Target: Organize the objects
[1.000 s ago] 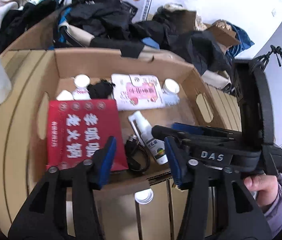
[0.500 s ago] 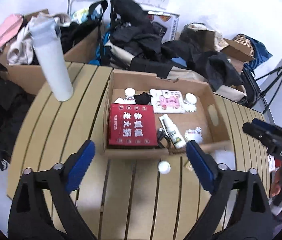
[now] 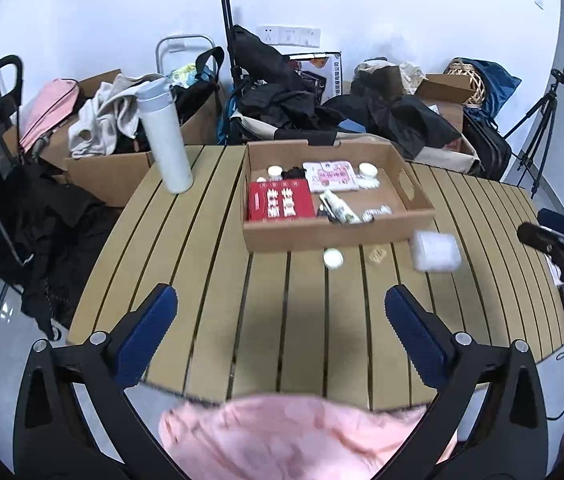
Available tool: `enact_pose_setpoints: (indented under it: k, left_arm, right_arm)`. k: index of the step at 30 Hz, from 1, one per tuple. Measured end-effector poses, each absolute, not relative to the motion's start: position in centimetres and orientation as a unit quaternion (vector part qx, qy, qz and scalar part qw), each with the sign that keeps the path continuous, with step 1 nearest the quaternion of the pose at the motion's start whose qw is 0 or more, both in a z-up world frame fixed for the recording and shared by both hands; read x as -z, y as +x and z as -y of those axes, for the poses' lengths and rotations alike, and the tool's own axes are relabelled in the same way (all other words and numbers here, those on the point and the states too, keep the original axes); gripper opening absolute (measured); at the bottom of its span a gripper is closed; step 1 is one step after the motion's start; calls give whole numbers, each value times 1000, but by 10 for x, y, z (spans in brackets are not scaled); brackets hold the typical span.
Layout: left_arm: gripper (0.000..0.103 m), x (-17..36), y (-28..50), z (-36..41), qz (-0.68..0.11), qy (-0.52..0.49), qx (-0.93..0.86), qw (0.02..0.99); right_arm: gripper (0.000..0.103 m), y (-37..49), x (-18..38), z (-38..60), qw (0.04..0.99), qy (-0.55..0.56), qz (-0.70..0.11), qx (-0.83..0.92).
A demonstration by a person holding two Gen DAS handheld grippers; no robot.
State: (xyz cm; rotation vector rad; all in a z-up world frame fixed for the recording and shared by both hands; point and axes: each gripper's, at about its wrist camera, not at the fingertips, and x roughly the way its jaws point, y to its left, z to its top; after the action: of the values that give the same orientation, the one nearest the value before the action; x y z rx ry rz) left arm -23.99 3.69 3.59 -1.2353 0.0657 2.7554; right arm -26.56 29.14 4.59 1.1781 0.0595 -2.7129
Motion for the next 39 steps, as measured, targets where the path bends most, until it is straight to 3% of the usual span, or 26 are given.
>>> enact_pose_setpoints:
  k: [3, 10, 14, 19, 27, 29, 35, 39]
  left_arm:
    - [103, -28, -202, -40, -30, -403, -913, 55]
    - [103, -11, -98, -42, -16, -380, -923, 61]
    - [103, -10, -94, -55, -35, -390, -917, 82]
    - [103, 2, -97, -57, 3, -390, -915, 101]
    - [100, 36, -136, -59, 2, -381, -918, 108]
    - [92, 38, -165, -58, 4, -380, -917, 123]
    - [84, 56, -262, -62, 35, -419, -896, 140]
    - [78, 82, -315, -75, 10, -445, -884, 141]
  right_arm:
    - [82, -215, -35, -290, 106, 386, -28, 916]
    - [82, -111, 8, -287, 132, 388, -6, 912]
    - [82, -88, 41, -279, 139, 409, 7, 902]
    - [82, -88, 47, -277, 127, 411, -2, 903]
    - [82, -101, 55, -281, 152, 383, 18, 911]
    - [81, -120, 60, -277, 169, 385, 11, 907]
    - [69, -211, 71, -259, 189, 385, -18, 903]
    - [64, -289, 88, -245, 204, 402, -45, 891]
